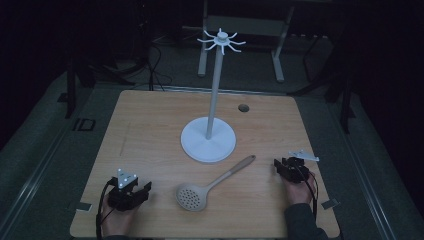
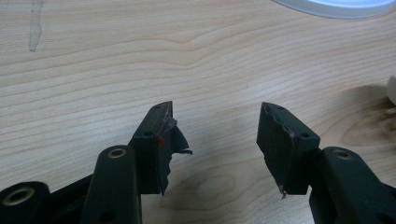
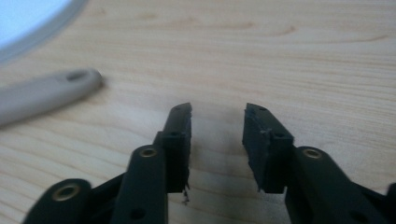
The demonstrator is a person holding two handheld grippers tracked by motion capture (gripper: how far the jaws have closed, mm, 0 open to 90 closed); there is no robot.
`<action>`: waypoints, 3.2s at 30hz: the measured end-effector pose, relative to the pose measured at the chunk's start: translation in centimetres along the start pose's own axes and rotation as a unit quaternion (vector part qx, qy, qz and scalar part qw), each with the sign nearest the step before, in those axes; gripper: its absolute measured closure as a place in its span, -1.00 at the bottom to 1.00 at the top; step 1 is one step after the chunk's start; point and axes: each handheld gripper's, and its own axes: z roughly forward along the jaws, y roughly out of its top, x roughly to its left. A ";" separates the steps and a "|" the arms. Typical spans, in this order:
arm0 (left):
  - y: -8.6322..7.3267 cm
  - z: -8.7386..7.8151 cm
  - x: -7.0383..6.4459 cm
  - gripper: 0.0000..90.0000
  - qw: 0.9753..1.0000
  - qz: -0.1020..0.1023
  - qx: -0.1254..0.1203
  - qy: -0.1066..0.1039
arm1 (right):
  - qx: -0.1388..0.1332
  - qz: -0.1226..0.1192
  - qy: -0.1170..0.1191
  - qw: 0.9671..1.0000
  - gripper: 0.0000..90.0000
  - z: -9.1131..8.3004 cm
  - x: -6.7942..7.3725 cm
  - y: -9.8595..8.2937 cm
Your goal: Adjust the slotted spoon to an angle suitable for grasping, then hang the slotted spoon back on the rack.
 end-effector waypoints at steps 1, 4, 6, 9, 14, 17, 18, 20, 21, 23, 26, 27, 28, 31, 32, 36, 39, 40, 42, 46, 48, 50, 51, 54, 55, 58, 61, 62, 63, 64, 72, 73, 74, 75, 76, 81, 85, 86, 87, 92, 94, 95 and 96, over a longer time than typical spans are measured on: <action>0.0 0.0 0.0 0.04 1.000 0.000 0.000 0.000 | -0.007 0.006 0.008 1.000 0.45 -0.2 0.0 0.1; 0.0 0.0 0.0 0.04 1.000 0.001 0.000 0.000 | -0.017 0.010 0.025 0.999 0.55 -0.6 0.2 0.7; 0.1 0.1 -0.2 0.04 1.000 0.003 -0.001 -0.004 | -0.021 0.001 0.032 0.999 0.73 -0.6 0.5 1.1; 0.2 0.1 -0.3 0.04 1.000 0.004 -0.001 -0.006 | -0.015 -0.021 0.031 0.999 0.95 -0.1 1.3 1.9; 0.2 0.0 -0.2 0.03 1.000 0.001 -0.005 -0.007 | -0.002 -0.054 0.036 0.998 1.00 1.5 3.0 3.1; 0.2 -0.1 -0.3 0.03 1.000 -0.001 -0.007 -0.008 | 0.002 -0.071 0.039 0.997 1.00 2.5 3.9 3.9; 0.2 -0.1 -0.3 0.03 1.000 -0.001 -0.007 -0.008 | 0.002 -0.071 0.039 0.997 1.00 2.5 3.9 3.9; 0.2 -0.1 -0.3 0.03 1.000 0.001 -0.008 -0.010 | 0.009 -0.078 0.039 0.996 1.00 3.2 4.3 4.3; 0.3 -0.2 -0.4 0.03 1.000 0.003 -0.009 -0.011 | 0.016 -0.082 0.041 0.996 1.00 3.8 4.6 4.5; 0.3 -0.2 -0.5 0.03 1.000 0.004 -0.010 -0.011 | 0.023 -0.087 0.042 0.995 1.00 4.3 4.8 4.6; 0.7 -0.3 -0.6 0.03 1.000 0.003 -0.017 -0.014 | 0.033 -0.083 0.042 0.995 1.00 4.9 5.0 4.4; 0.7 -0.3 -0.6 0.03 1.000 0.003 -0.017 -0.014 | 0.033 -0.083 0.042 0.995 1.00 4.9 5.0 4.4; 0.9 -0.4 -0.7 0.03 1.000 0.003 -0.023 -0.018 | 0.039 -0.084 0.045 0.995 1.00 5.0 5.1 4.2; 1.3 -0.7 -1.0 0.03 0.999 0.008 -0.028 -0.023 | 0.043 -0.092 0.055 0.993 1.00 5.0 5.3 3.9; 1.3 -0.7 -1.0 0.03 0.999 0.008 -0.028 -0.023 | 0.044 -0.094 0.052 0.993 1.00 4.9 5.4 3.8; 1.9 -1.2 -1.9 0.03 0.999 0.021 -0.035 -0.035 | 0.053 -0.107 0.061 0.991 1.00 4.5 5.8 3.7; 2.3 -1.3 -2.6 0.03 0.998 0.029 -0.039 -0.042 | 0.053 -0.112 0.075 0.989 1.00 4.2 6.5 3.3; 2.3 -1.3 -2.6 0.03 0.998 0.029 -0.039 -0.042 | 0.053 -0.112 0.075 0.989 1.00 4.2 6.5 3.3; 2.5 -1.3 -2.9 0.03 0.997 0.036 -0.038 -0.048 | 0.052 -0.115 0.083 0.989 1.00 3.9 7.1 2.9; 3.0 -1.4 -3.5 0.03 0.997 0.048 -0.038 -0.055 | 0.049 -0.124 0.101 0.986 1.00 3.5 8.3 2.3; 3.4 -1.4 -3.7 0.03 0.996 0.050 -0.039 -0.060 | 0.048 -0.127 0.108 0.985 1.00 3.3 8.8 2.1; 3.7 -1.4 -3.9 0.03 0.996 0.055 -0.040 -0.063 | 0.049 -0.129 0.114 0.984 1.00 3.2 9.0 2.0; 4.0 -1.4 -4.1 0.03 0.996 0.057 -0.040 -0.064 | 0.046 -0.127 0.115 0.984 1.00 3.2 9.1 1.9; 4.6 -1.4 -4.5 0.03 0.994 0.065 -0.042 -0.071 | 0.040 -0.117 0.122 0.985 1.00 2.9 8.7 1.7; 4.8 -1.4 -4.7 0.03 0.994 0.066 -0.044 -0.072 | 0.036 -0.113 0.118 0.986 1.00 2.7 8.6 1.8; 5.4 -1.5 -5.1 0.03 0.994 0.072 -0.046 -0.075 | 0.016 -0.111 0.104 0.988 0.96 1.7 8.3 2.3; 5.9 -1.5 -5.2 0.03 0.993 0.074 -0.049 -0.075 | -0.002 -0.115 0.095 0.989 0.91 0.8 7.9 2.7; 6.0 -1.5 -5.2 0.03 0.993 0.075 -0.048 -0.075 | -0.007 -0.117 0.092 0.989 0.89 0.5 7.7 2.8; 6.2 -1.5 -5.3 0.03 0.993 0.074 -0.049 -0.076 | -0.010 -0.118 0.089 0.989 0.88 0.3 7.6 2.8; 6.3 -1.5 -5.4 0.03 0.993 0.074 -0.049 -0.077 | -0.013 -0.116 0.087 0.989 0.87 0.1 7.4 2.9; 7.4 -1.2 -6.4 0.02 0.991 0.090 -0.042 -0.086 | -0.019 -0.092 0.064 0.994 0.77 -0.5 6.3 3.1; 7.4 -1.2 -6.4 0.02 0.991 0.090 -0.042 -0.086 | -0.019 -0.092 0.064 0.994 0.77 -0.5 6.3 3.1; 7.5 -1.1 -6.5 0.02 0.991 0.093 -0.041 -0.088 | -0.023 -0.090 0.064 0.994 0.74 -0.6 6.1 3.2; 7.6 -1.1 -6.6 0.02 0.991 0.096 -0.039 -0.088 | -0.026 -0.090 0.063 0.994 0.72 -0.7 6.1 3.3; 7.8 -1.0 -6.9 0.02 0.990 0.102 -0.035 -0.090 | -0.028 -0.090 0.063 0.994 0.70 -0.8 6.0 3.3; 8.3 -0.7 -7.4 0.03 0.989 0.111 -0.026 -0.095 | -0.032 -0.092 0.051 0.994 0.62 -1.0 5.6 3.1; 8.8 -0.5 -7.9 0.05 0.987 0.125 -0.020 -0.100 | -0.035 -0.086 0.047 0.995 0.55 -1.3 5.0 2.8; 8.9 -0.5 -8.1 0.05 0.987 0.126 -0.018 -0.102 | -0.035 -0.084 0.046 0.995 0.54 -1.3 4.9 2.8; 9.1 -0.4 -8.3 0.05 0.986 0.130 -0.015 -0.102 | -0.035 -0.081 0.045 0.995 0.53 -1.3 4.8 2.7; 9.8 0.1 -9.3 0.09 0.984 0.143 0.003 -0.108 | -0.036 -0.079 0.042 0.995 0.54 -1.4 4.5 2.7; 10.1 0.2 -9.8 0.09 0.982 0.151 0.009 -0.111 | -0.037 -0.075 0.040 0.996 0.54 -1.5 4.3 2.7; 10.3 0.3 -10.1 0.11 0.981 0.156 0.014 -0.112 | -0.037 -0.072 0.038 0.996 0.52 -1.6 4.2 2.7; 10.4 0.4 -10.3 0.11 0.981 0.160 0.016 -0.113 | -0.037 -0.072 0.038 0.996 0.52 -1.6 4.2 2.7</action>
